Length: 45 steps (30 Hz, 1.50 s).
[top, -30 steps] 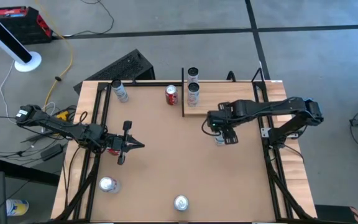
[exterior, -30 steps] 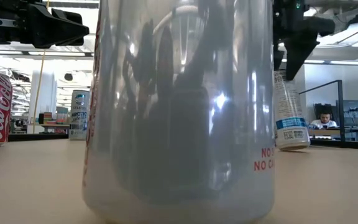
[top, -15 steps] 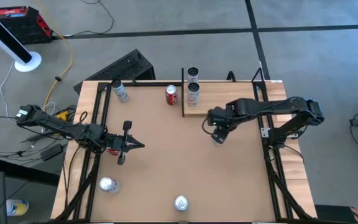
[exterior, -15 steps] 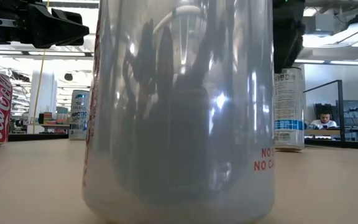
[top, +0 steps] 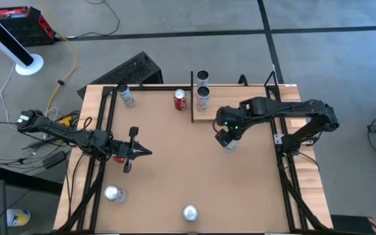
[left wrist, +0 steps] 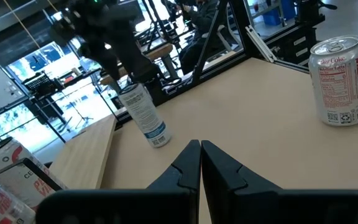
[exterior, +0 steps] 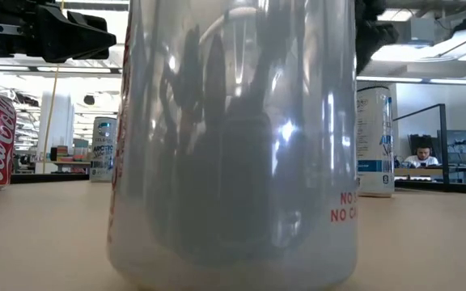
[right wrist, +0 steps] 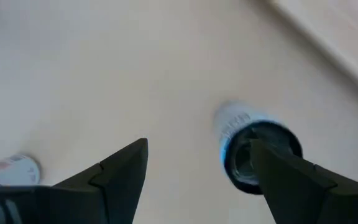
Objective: Place canned beverage on shelf
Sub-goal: Put the bottom white-blue soda can on the shelf
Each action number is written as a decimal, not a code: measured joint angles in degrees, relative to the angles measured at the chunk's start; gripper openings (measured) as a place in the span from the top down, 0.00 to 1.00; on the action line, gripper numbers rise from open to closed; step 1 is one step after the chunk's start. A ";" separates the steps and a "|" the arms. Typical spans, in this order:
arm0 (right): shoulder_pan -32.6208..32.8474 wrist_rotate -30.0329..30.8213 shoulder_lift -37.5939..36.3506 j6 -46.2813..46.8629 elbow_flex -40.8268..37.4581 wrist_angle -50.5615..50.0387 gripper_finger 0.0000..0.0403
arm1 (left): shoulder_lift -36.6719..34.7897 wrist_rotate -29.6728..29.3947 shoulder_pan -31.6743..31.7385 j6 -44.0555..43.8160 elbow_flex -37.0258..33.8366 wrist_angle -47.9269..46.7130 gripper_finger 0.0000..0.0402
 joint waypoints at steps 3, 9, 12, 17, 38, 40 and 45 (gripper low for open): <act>-0.25 0.53 0.00 -3.81 3.34 0.03 0.24 | 0.00 -0.03 0.00 0.00 0.00 0.00 1.00; -0.18 0.86 -0.07 -21.83 4.67 -0.09 0.24 | 0.00 -0.03 0.00 0.00 0.00 0.00 1.00; -0.20 1.26 -0.04 -39.42 4.67 -0.08 0.24 | 0.00 -0.03 -0.02 -0.04 0.00 0.00 1.00; -0.21 4.85 1.97 -62.50 4.67 -0.78 0.24 | -0.01 -0.03 -0.02 -0.06 0.00 0.00 1.00; 1.48 4.22 11.32 -65.70 4.72 -16.78 0.25 | -0.02 -0.03 0.00 0.15 0.00 -1.18 1.00; 1.60 4.22 11.32 -65.70 4.72 -16.80 0.25 | -0.02 -0.03 0.00 0.15 0.00 -1.18 1.00; 1.79 4.41 11.32 -65.55 4.72 -16.80 0.25 | 0.00 -0.04 -0.01 0.08 0.00 -1.20 1.00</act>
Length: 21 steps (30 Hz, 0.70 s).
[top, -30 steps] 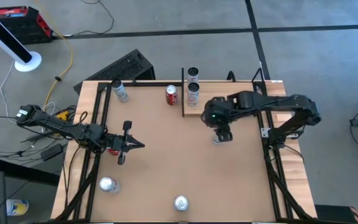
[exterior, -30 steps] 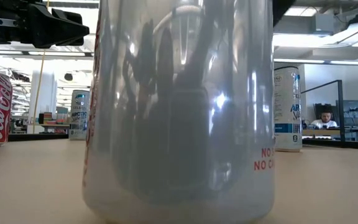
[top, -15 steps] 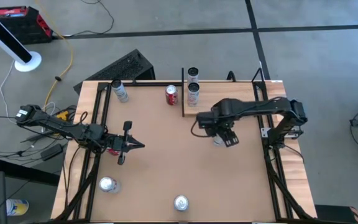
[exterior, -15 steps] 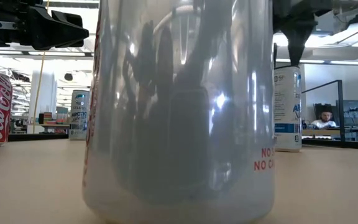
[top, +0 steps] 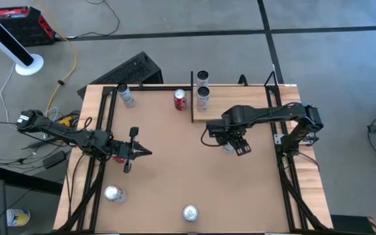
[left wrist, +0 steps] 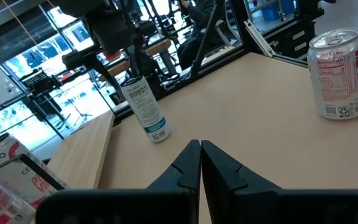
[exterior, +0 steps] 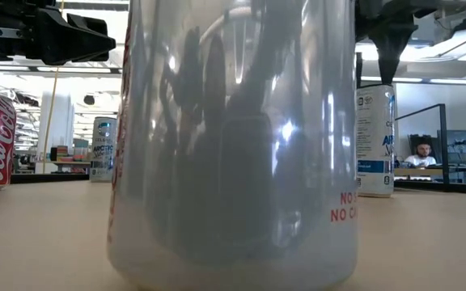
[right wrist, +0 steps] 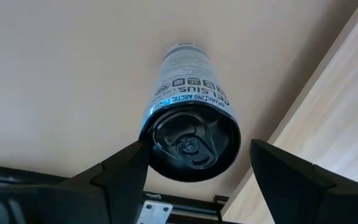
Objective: Place canned beverage on shelf
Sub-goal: Put the bottom white-blue soda can on the shelf
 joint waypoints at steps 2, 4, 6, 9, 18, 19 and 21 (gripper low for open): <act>-0.23 0.02 0.00 1.15 0.00 0.00 0.25 | -0.01 0.00 0.01 -0.08 0.00 0.00 1.00; -0.73 0.68 0.00 3.04 0.00 0.00 0.25 | -0.02 0.00 0.01 -0.08 0.00 0.00 1.00; -1.52 1.59 -0.04 6.66 0.00 -0.01 0.25 | -0.02 0.00 0.01 -0.08 0.00 0.00 1.00; -3.12 1.15 -0.06 13.83 0.00 -0.17 0.25 | -0.01 0.00 0.00 -0.06 0.00 -0.01 1.00; -4.56 0.69 -0.90 16.11 0.00 0.41 0.25 | -0.02 -0.01 0.01 -0.06 0.00 0.00 1.00; -4.23 1.58 -1.11 16.06 0.00 0.41 0.25 | -0.01 0.00 0.01 -0.06 0.00 -0.01 1.00; -3.76 3.20 -1.99 16.37 -0.01 0.45 0.25 | 0.00 0.00 -0.01 0.02 0.00 -0.02 1.00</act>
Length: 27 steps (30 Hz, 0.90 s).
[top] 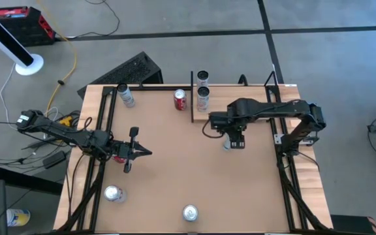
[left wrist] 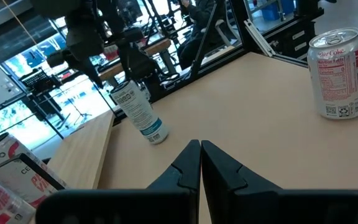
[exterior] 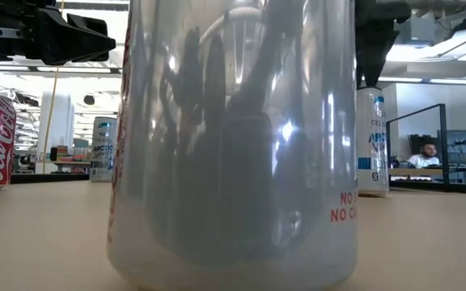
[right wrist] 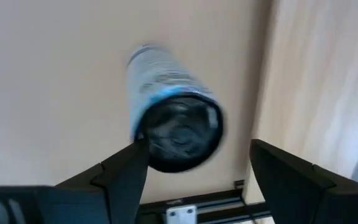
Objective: Place canned beverage on shelf
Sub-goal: Put the bottom white-blue soda can on the shelf
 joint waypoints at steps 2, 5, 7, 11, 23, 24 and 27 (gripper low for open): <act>0.24 0.25 -0.87 1.57 0.69 -0.14 0.25 | -0.02 -0.02 0.01 0.31 0.00 -0.02 1.00; 0.38 0.17 -2.57 5.50 2.40 -0.25 0.25 | -0.02 -0.03 0.01 0.30 0.02 -0.01 1.00; 0.83 0.09 -4.06 9.84 3.20 0.01 0.25 | -0.01 -0.04 0.00 0.27 0.02 -0.04 1.00; 3.52 -2.67 -6.51 21.27 3.30 -0.50 0.25 | -0.02 -0.04 0.02 0.06 0.02 -0.04 1.00; 21.07 1.15 -15.03 44.17 -19.54 7.53 0.69 | -0.02 -0.02 0.00 -0.83 0.02 -0.07 1.00; 21.82 1.11 -15.64 44.42 -21.79 10.15 0.76 | -0.02 -0.02 0.02 -0.84 0.02 -0.07 1.00; 22.93 2.15 -16.17 43.82 -27.19 17.12 0.95 | -0.02 -0.02 0.00 -0.86 0.02 0.31 1.00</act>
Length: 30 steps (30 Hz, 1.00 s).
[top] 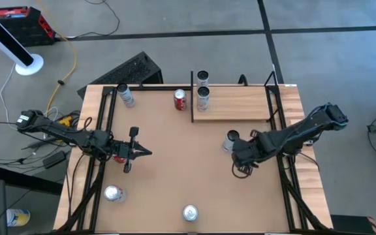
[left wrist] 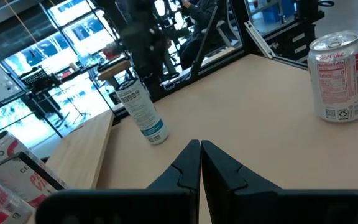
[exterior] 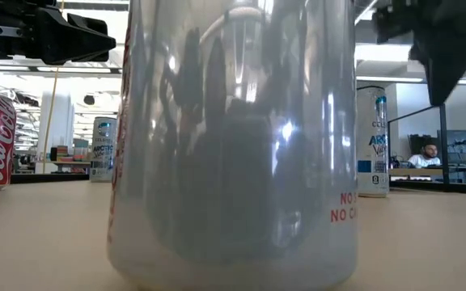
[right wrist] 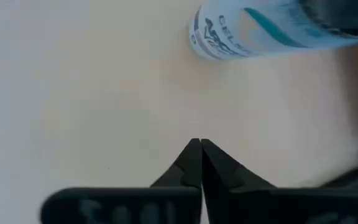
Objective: Place canned beverage on shelf
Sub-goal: Put the bottom white-blue soda can on the shelf
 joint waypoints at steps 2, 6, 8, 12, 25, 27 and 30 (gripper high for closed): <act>0.04 3.55 0.00 -0.17 -2.70 2.93 0.95 | 0.01 0.00 0.02 -0.04 0.00 0.42 1.00; -0.13 8.89 0.00 0.33 -7.75 8.83 0.93 | 0.00 0.02 0.02 -0.09 0.00 0.77 1.00; -0.02 11.27 0.00 1.65 -10.05 12.48 0.94 | 0.00 0.02 0.02 -0.09 0.00 0.52 1.00; 1.16 16.89 0.00 6.73 -13.67 16.33 0.96 | 0.00 0.04 0.02 -0.09 0.00 -0.23 1.00; 3.68 22.39 6.08 7.89 -16.09 28.53 0.96 | 0.00 0.02 0.00 -0.07 0.00 -0.29 1.00; 3.13 22.34 7.24 6.58 -16.09 31.08 0.96 | 0.00 0.02 0.02 -0.07 0.00 -0.31 1.00; 1.66 22.86 8.74 5.76 -16.07 34.00 0.96 | 0.00 0.02 0.02 -0.07 0.00 -0.29 1.00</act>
